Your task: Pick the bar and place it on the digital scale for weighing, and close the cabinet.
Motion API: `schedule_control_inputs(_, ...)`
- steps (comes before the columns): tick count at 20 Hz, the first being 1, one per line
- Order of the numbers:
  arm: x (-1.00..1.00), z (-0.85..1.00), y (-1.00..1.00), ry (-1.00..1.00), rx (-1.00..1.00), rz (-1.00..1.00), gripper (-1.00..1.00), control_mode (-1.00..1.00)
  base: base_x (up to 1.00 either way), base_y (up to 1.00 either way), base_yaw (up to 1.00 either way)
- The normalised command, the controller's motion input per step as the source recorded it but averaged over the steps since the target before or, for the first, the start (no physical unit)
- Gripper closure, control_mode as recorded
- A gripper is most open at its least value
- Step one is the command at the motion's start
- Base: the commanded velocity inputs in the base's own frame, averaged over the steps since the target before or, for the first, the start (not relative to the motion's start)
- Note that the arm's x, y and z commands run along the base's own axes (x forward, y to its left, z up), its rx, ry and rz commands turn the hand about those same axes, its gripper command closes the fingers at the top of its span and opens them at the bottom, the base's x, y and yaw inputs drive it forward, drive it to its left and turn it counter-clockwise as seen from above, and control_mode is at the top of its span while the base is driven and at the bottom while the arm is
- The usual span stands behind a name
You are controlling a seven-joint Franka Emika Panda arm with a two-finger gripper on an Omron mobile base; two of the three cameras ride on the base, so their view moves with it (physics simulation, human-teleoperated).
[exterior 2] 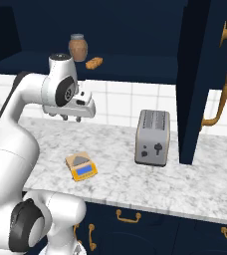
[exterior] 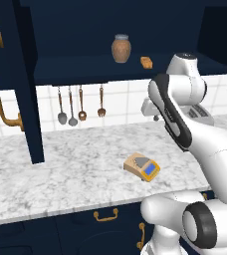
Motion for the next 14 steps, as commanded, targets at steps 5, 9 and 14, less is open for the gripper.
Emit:
schedule_control_inputs(5,-0.38,0.0,0.02,0.01,0.0,0.02,-1.0,-1.0,0.0,0.0,0.0)
schedule_control_inputs(9,-0.45,0.42,0.03,-0.2,0.0,0.0,-1.0,-1.0,0.0,0.0,0.0)
schedule_control_inputs(14,-0.14,0.61,0.0,-0.2,0.0,0.0,-1.0,-1.0,0.0,0.0,0.0)
